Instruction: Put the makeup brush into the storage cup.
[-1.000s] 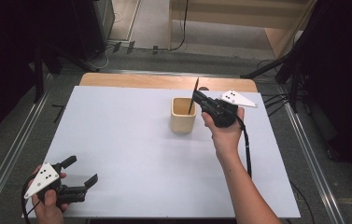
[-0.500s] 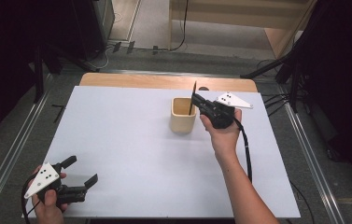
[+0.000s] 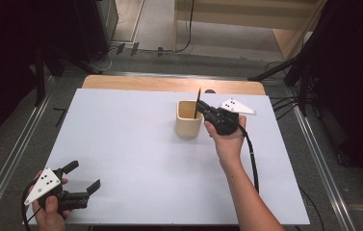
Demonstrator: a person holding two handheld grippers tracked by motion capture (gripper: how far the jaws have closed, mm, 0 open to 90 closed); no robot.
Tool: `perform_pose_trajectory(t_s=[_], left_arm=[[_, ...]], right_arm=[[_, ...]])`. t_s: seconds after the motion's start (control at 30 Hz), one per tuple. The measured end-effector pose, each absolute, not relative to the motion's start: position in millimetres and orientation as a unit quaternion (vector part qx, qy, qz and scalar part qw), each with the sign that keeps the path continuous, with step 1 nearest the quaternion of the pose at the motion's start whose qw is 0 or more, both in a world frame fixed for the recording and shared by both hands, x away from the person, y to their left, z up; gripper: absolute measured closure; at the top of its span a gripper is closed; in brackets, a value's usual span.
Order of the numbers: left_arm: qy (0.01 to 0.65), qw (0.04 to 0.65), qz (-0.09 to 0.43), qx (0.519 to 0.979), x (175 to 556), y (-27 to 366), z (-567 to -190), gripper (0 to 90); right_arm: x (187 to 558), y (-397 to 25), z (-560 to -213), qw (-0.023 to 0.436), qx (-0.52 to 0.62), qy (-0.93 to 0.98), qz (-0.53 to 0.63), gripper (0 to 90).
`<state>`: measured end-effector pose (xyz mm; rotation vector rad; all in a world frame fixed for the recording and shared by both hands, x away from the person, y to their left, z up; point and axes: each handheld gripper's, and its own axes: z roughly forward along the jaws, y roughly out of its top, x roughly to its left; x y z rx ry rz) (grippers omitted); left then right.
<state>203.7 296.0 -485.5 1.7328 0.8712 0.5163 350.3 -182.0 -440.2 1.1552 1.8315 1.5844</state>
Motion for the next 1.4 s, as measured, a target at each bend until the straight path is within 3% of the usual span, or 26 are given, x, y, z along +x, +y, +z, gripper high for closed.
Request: perform_pose_trajectory(t_s=[0.53,0.57,0.63,0.67,0.77,0.9,1.03,1.4], left_arm=[[0.367,0.537,0.217,0.728,203.0,295.9,-485.4,0.0],[0.367,0.537,0.216,0.728,203.0,295.9,-485.4,0.0],[0.367,0.537,0.217,0.728,203.1,295.9,-485.5,0.0],[0.367,0.537,0.217,0.728,203.0,295.9,-485.5,0.0],[0.366,0.536,0.217,0.729,202.9,295.2,-485.6,0.0],[0.366,0.537,0.216,0.729,202.8,294.2,-485.9,0.0],[0.365,0.536,0.216,0.73,202.3,293.6,-485.5,0.0],[0.365,0.534,0.216,0.731,202.5,291.8,-486.2,0.0]], right_arm=[[349.2,-178.4,-457.9,0.228,0.422,0.68,0.555,82.8],[346.9,-178.4,-456.5,0.227,0.426,0.675,0.558,66.2],[345.9,-178.8,-455.6,0.227,0.424,0.673,0.561,61.4],[341.7,-180.3,-451.2,0.234,0.423,0.669,0.565,47.9],[337.3,-182.2,-447.2,0.235,0.427,0.668,0.563,39.1],[327.4,-191.9,-442.6,0.215,0.441,0.667,0.561,11.8],[317.5,-203.6,-445.4,0.211,0.44,0.668,0.562,0.0],[288.0,-225.7,-459.2,0.226,0.435,0.679,0.547,0.0]])
